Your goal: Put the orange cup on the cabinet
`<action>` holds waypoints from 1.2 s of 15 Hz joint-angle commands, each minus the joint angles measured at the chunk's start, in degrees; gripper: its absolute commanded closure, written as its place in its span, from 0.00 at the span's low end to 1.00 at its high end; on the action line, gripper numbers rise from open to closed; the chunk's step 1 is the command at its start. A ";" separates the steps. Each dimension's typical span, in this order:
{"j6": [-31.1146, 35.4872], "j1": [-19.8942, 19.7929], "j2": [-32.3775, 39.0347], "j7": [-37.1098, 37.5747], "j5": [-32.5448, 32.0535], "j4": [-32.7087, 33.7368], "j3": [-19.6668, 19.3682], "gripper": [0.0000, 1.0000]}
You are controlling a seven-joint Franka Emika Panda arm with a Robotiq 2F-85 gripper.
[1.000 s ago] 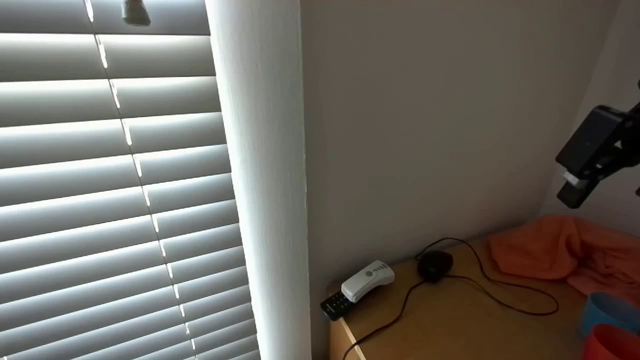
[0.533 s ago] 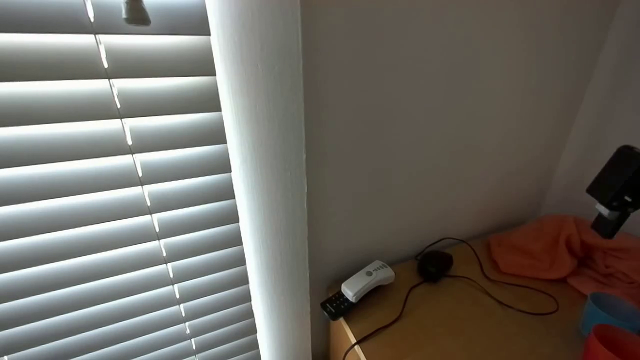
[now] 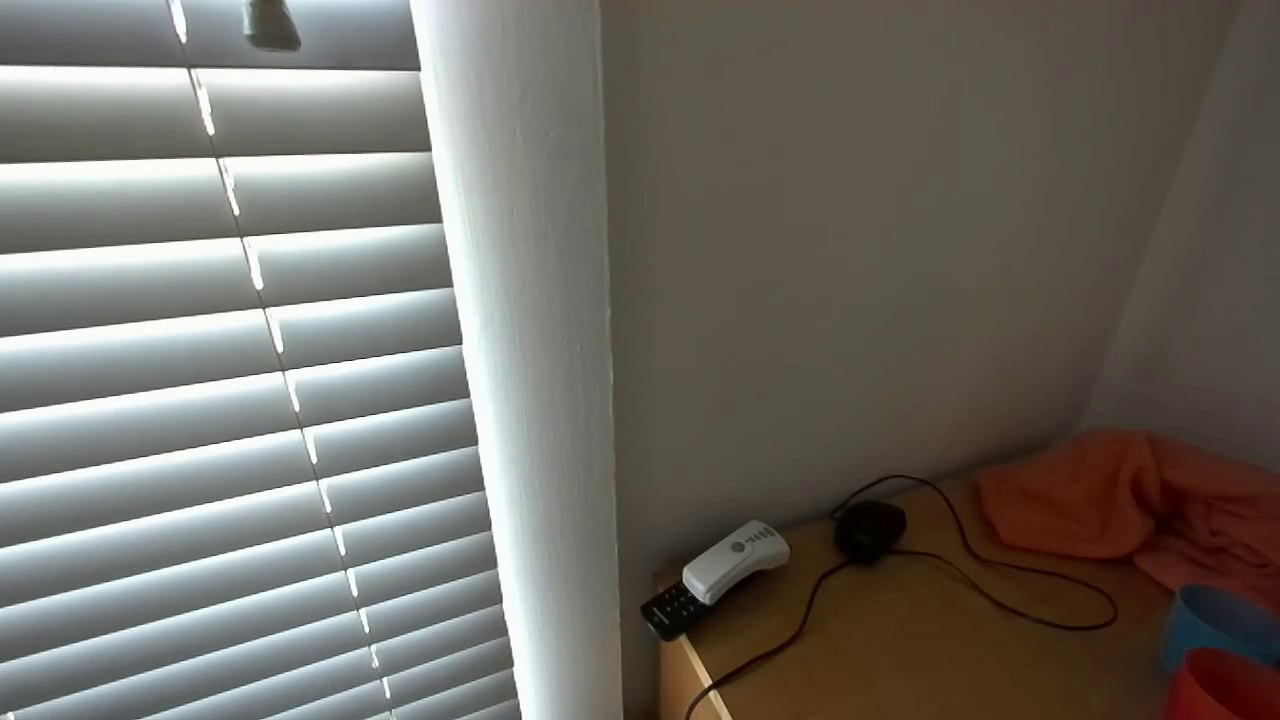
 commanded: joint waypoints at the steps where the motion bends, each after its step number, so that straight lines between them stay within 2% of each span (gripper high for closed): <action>1: 4.47 -1.25 1.46 -1.89 1.18 -3.81 -2.24 0.00; 2: 4.55 -1.58 4.12 -1.83 1.18 -1.72 -2.58 0.00; 3: 2.86 -1.36 1.31 -0.70 0.39 -2.29 -1.17 0.00; 7: 3.10 -1.49 2.04 -0.77 0.30 -1.96 -1.04 0.00; 13: 3.57 -5.02 10.97 -0.29 -1.28 -1.15 -3.04 0.00; 18: 5.16 -5.60 19.13 -1.21 0.83 0.52 -5.96 0.00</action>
